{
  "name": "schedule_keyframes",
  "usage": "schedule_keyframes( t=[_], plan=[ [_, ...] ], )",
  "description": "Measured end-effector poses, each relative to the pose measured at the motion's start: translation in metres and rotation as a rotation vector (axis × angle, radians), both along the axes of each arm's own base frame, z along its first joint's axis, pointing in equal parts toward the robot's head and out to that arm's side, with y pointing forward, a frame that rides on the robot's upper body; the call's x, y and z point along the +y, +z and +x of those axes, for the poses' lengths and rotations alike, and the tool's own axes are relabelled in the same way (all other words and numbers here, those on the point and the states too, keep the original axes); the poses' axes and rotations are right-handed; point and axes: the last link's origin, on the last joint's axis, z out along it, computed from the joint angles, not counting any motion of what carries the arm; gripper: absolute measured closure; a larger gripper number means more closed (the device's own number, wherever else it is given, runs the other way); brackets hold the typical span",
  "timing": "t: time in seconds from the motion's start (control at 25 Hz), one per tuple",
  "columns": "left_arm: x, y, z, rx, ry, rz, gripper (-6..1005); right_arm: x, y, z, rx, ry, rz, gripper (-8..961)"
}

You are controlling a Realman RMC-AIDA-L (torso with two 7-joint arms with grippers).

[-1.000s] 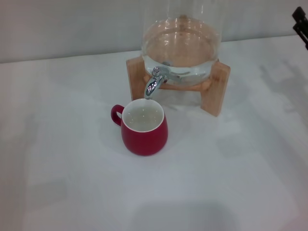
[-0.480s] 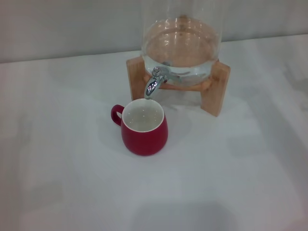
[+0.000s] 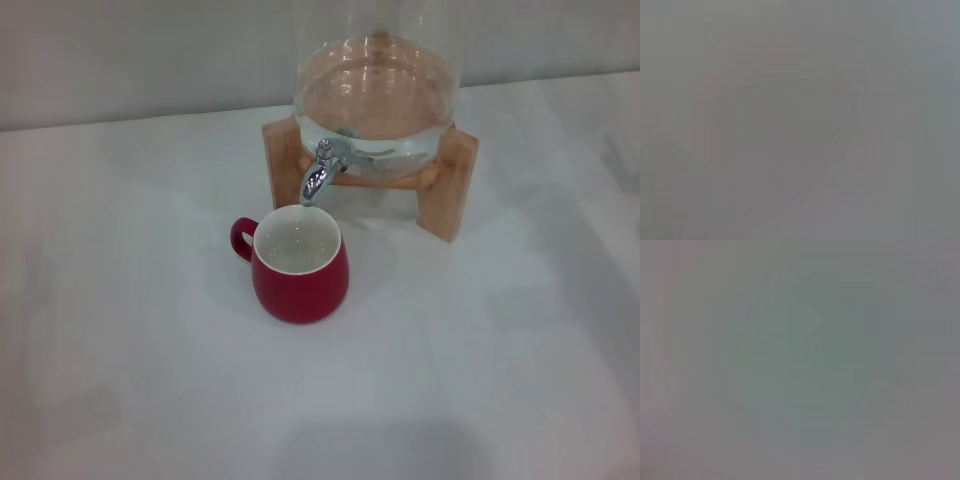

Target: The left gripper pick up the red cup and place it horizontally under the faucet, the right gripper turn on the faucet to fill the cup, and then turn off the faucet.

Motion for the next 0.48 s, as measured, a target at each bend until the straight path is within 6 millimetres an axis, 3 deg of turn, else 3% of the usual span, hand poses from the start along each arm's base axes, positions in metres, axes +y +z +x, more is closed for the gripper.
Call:
schedule_keyframes(
  t=[0.48],
  plan=[
    [-0.006, -0.002, -0.003, 0.004, 0.008, -0.013, 120, -0.001, -0.011, -0.005, 0.011, 0.031, -0.047, 161]
  ],
)
